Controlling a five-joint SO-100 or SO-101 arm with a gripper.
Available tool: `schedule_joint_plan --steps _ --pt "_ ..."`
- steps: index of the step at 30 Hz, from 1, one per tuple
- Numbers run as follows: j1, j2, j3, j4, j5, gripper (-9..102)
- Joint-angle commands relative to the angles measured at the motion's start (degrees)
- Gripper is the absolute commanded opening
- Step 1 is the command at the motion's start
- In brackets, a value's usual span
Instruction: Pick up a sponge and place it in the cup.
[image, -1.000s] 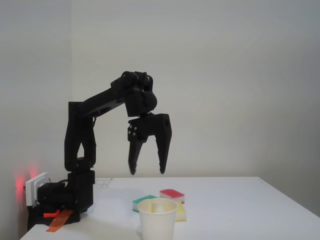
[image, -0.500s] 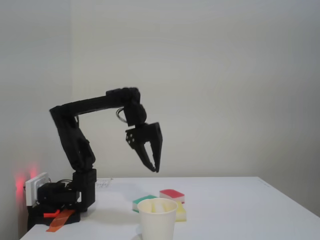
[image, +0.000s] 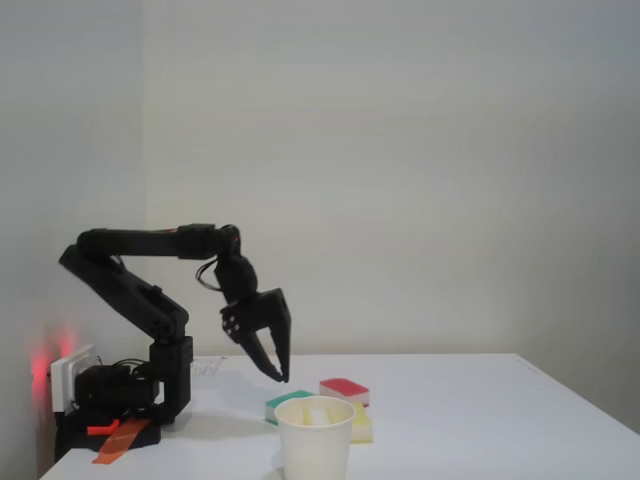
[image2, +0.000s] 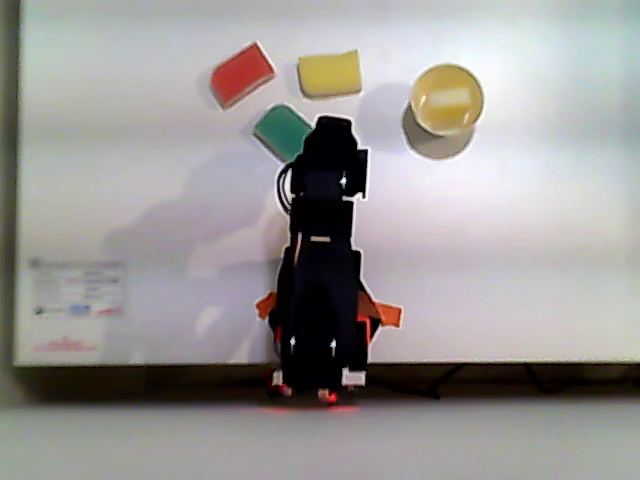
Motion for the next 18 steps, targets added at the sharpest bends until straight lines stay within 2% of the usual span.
schedule_joint_plan --steps 1,7,14,18 --pt "0.4 6.3 4.7 0.5 -0.8 0" --pt "0.6 20.8 15.7 2.2 -2.1 0" --pt "1.2 42.9 27.6 10.7 -4.0 0" --pt "1.2 42.9 28.7 11.5 -4.8 0"
